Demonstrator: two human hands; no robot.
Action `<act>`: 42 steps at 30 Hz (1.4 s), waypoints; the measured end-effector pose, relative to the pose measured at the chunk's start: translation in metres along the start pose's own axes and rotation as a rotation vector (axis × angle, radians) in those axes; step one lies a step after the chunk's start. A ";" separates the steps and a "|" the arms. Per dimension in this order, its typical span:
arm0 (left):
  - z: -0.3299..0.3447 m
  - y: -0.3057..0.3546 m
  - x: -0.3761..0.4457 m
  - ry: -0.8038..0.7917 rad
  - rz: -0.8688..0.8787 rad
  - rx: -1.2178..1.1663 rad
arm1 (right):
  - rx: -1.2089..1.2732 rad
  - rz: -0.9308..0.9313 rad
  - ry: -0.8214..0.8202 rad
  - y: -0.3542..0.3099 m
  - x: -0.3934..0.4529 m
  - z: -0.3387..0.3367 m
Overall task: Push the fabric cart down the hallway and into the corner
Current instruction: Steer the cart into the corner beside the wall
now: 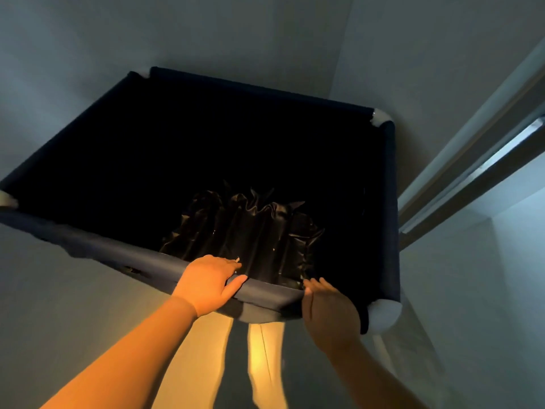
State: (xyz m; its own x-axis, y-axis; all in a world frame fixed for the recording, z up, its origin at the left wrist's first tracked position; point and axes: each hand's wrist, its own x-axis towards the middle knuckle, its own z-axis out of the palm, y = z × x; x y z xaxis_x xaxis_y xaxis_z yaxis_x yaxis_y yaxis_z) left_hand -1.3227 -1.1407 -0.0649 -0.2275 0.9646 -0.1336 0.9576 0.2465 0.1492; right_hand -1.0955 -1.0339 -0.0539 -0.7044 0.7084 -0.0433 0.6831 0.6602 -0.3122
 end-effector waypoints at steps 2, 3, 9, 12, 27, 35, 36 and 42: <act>-0.005 -0.027 0.002 -0.011 0.024 0.018 | 0.004 0.038 0.009 -0.026 0.009 0.008; -0.007 -0.039 0.002 -0.008 0.036 0.025 | 0.006 0.047 0.014 -0.037 0.012 0.012; -0.007 -0.073 -0.011 0.067 0.002 0.008 | -0.058 0.049 -0.003 -0.074 0.019 0.023; -0.009 -0.069 -0.010 0.126 -0.025 -0.011 | -0.081 0.055 0.039 -0.070 0.024 0.023; -0.002 -0.012 -0.041 0.185 -0.074 -0.120 | -0.188 -0.138 -0.037 -0.017 0.024 0.003; 0.018 0.041 -0.042 0.175 0.078 -0.073 | -0.160 -0.355 0.037 0.044 0.037 -0.014; 0.020 0.050 -0.039 0.128 0.101 -0.060 | -0.144 -0.383 0.061 0.054 0.039 -0.016; 0.041 0.117 -0.021 -0.085 0.348 0.234 | -0.018 -0.418 0.041 0.116 0.060 -0.031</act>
State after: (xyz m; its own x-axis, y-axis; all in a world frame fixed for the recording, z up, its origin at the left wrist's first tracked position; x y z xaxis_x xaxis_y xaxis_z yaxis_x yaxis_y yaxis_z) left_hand -1.1986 -1.1360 -0.0845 0.1224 0.9729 -0.1961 0.9912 -0.1298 -0.0252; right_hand -1.0522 -0.9073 -0.0633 -0.9138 0.3875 0.1219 0.3433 0.8971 -0.2782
